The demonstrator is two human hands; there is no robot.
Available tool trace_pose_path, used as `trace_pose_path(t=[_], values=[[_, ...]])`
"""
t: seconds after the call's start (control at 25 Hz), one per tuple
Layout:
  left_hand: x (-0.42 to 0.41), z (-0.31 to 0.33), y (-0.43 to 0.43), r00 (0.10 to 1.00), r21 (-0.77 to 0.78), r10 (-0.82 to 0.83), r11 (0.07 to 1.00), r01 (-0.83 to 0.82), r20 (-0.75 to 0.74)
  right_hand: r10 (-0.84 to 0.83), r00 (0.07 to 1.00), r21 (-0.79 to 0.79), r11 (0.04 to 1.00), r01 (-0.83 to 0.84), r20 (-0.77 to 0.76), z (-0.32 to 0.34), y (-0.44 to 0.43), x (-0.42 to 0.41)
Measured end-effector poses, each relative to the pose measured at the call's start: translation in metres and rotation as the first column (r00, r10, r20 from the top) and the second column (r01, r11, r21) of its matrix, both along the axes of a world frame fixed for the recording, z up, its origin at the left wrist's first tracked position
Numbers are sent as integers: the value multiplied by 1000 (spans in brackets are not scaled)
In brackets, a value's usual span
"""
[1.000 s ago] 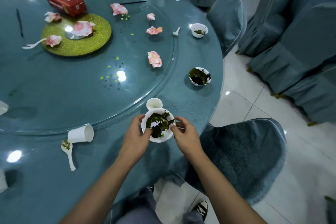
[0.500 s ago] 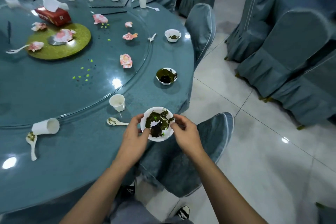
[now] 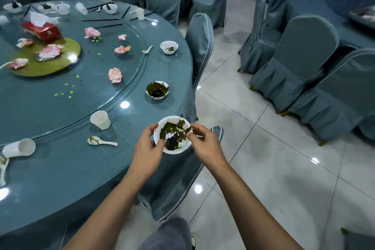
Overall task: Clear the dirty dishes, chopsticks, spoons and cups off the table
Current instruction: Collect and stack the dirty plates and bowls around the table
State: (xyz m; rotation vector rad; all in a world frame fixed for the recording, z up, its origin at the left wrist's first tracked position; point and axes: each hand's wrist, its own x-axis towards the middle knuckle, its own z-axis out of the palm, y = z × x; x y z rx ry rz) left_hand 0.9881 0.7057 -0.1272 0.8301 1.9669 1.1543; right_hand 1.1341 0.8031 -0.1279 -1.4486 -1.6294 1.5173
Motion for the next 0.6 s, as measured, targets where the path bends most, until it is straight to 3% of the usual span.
trace_pose_path(t=[0.28,0.6], values=[[26,-9,41,1000,-3,-9,1000,9,4,-10,1000,-2,1000,10,18,-5,40,29],[22,-18,110,992,-17,118,993,-117,34,72,995,-12,997,-71,63,-19,121,6]])
